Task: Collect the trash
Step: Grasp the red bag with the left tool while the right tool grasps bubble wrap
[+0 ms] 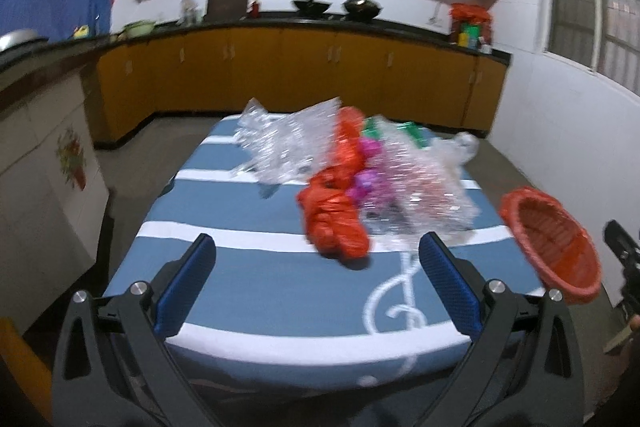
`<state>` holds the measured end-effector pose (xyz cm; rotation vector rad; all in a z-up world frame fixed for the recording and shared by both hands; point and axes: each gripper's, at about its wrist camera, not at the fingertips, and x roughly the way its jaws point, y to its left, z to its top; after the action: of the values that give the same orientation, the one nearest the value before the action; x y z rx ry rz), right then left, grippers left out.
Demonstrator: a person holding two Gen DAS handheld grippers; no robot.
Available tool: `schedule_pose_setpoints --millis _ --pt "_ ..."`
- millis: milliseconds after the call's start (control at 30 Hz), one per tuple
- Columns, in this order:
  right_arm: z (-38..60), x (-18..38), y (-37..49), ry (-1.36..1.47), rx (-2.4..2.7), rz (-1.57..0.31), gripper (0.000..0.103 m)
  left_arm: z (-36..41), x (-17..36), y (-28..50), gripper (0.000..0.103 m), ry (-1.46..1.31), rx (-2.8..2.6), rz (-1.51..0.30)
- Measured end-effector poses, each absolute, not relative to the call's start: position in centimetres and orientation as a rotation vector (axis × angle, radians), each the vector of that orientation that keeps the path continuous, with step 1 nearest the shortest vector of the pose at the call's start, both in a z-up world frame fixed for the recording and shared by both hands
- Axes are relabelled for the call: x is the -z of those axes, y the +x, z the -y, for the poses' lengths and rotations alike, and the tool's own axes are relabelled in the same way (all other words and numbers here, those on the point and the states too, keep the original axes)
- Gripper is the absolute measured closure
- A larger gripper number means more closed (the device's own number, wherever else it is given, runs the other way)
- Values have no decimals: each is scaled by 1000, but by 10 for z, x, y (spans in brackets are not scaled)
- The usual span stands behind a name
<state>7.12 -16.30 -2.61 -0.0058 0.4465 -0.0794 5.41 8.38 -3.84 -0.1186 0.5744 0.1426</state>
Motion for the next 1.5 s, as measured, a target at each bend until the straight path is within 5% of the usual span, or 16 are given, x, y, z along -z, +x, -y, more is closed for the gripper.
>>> schedule_pose_setpoints --millis 233,467,667,800,967,1133,1367,1433,1500 --pt "156 36 104 8 57 -468 2 -100 60 117 5 -133 -157 -629" --pt "144 46 140 3 21 -509 2 -93 95 183 23 -131 -120 -743" --pt "128 57 168 -25 -17 -540 2 -96 125 211 27 -162 -97 -841" --pt "118 62 182 -24 -48 -556 2 -100 131 215 48 -202 -46 -856" --pt "100 69 203 -33 -113 -580 7 -106 129 211 58 -193 -40 -826" --pt "83 77 230 -26 -174 -619 20 -128 120 198 59 -205 -73 -788" --pt "65 94 259 -45 -192 -679 20 -158 102 181 58 -217 -133 -739" --pt "61 101 263 -71 -207 -716 47 -162 100 177 58 -223 -145 -735" --pt "62 104 261 -70 -224 -728 58 -164 100 175 58 -230 -149 -732"
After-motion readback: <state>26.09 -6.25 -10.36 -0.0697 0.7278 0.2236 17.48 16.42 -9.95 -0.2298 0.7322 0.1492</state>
